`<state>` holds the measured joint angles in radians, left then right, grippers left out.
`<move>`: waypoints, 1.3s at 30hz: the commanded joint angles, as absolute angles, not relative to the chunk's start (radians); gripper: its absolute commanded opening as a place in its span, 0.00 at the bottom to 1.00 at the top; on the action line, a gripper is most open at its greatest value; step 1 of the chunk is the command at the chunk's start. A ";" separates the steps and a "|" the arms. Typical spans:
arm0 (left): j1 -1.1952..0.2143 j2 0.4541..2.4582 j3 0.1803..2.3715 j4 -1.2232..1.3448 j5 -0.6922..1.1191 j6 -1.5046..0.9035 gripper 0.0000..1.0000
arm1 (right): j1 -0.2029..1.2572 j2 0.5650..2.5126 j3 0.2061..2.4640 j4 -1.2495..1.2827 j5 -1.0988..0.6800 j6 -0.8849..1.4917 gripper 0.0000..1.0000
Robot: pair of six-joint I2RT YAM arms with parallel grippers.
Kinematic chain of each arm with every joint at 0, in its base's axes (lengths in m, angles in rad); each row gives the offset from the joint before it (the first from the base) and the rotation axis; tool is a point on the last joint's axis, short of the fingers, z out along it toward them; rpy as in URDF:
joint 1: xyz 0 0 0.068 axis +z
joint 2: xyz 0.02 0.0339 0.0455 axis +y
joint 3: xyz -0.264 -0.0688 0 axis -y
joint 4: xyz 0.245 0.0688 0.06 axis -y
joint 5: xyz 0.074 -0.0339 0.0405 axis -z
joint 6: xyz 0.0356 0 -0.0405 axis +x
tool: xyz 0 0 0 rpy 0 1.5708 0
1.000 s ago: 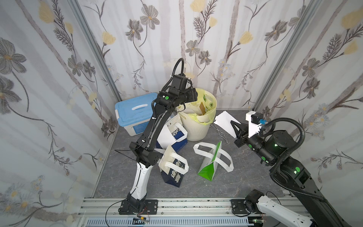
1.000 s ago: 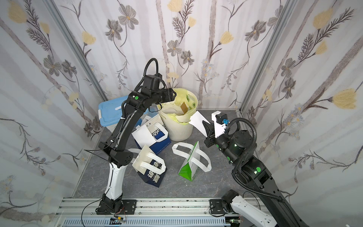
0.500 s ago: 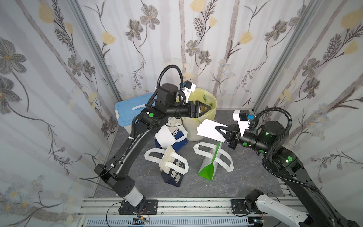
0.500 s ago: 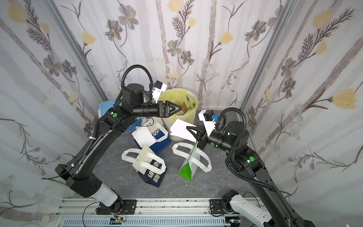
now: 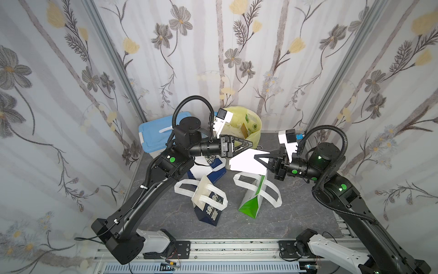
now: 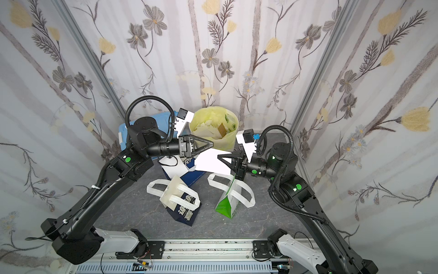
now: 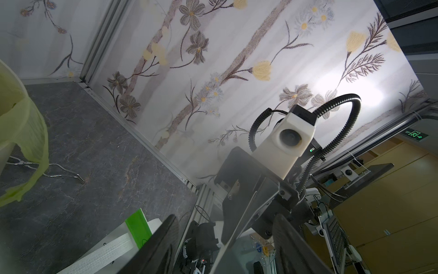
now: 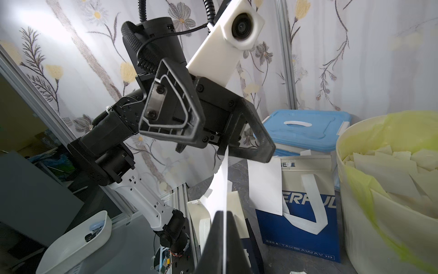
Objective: Shred takeout receipts and throw away
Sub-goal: Shred the takeout receipt.
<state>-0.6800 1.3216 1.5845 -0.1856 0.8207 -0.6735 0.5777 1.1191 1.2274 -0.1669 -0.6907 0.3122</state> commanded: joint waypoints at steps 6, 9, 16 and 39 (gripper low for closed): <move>-0.687 1.289 1.571 -0.173 0.828 -0.662 0.43 | 0.579 1.144 1.248 -0.108 -0.707 0.383 0.00; -0.693 1.291 1.577 -0.192 0.826 -0.652 0.37 | 0.580 1.153 1.255 -0.109 -0.707 0.392 0.00; -0.701 1.292 1.586 -0.221 0.811 -0.637 0.18 | 0.582 1.167 1.264 -0.111 -0.716 0.405 0.00; -0.720 1.301 1.599 -0.275 0.773 -0.625 0.00 | 0.582 1.183 1.296 -0.106 -0.684 0.362 0.30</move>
<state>-0.7197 1.2980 1.5948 -0.2790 0.7536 -0.6464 0.5823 1.1767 1.2869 -0.1398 -0.6937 0.3729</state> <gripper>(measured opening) 0.062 0.303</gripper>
